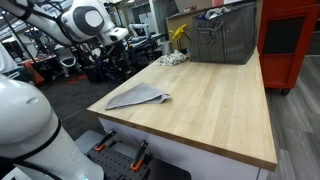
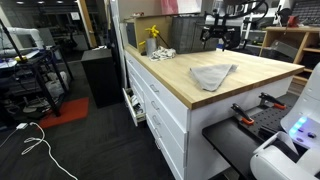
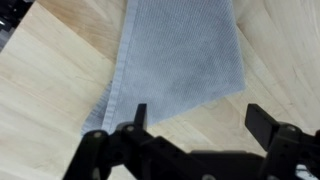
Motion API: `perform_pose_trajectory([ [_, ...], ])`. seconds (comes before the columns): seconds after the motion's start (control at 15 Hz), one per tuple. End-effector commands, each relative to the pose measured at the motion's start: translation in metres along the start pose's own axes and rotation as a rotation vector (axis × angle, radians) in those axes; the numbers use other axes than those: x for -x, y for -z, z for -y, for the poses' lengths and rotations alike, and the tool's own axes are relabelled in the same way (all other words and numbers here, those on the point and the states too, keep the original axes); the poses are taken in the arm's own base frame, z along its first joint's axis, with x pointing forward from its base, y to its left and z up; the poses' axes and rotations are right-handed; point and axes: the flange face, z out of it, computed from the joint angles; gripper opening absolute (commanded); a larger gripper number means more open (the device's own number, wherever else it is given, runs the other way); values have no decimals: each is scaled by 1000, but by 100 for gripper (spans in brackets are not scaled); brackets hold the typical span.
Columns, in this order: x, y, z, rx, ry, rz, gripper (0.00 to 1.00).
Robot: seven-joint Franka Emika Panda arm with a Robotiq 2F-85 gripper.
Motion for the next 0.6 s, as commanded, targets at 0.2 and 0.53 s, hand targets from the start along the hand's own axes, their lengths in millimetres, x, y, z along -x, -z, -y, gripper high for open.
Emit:
perform_pose_trajectory([
  [0.2,0,0,0,0,0,0,100],
  [0.53,-1,-4,1,19,-13,18,100],
])
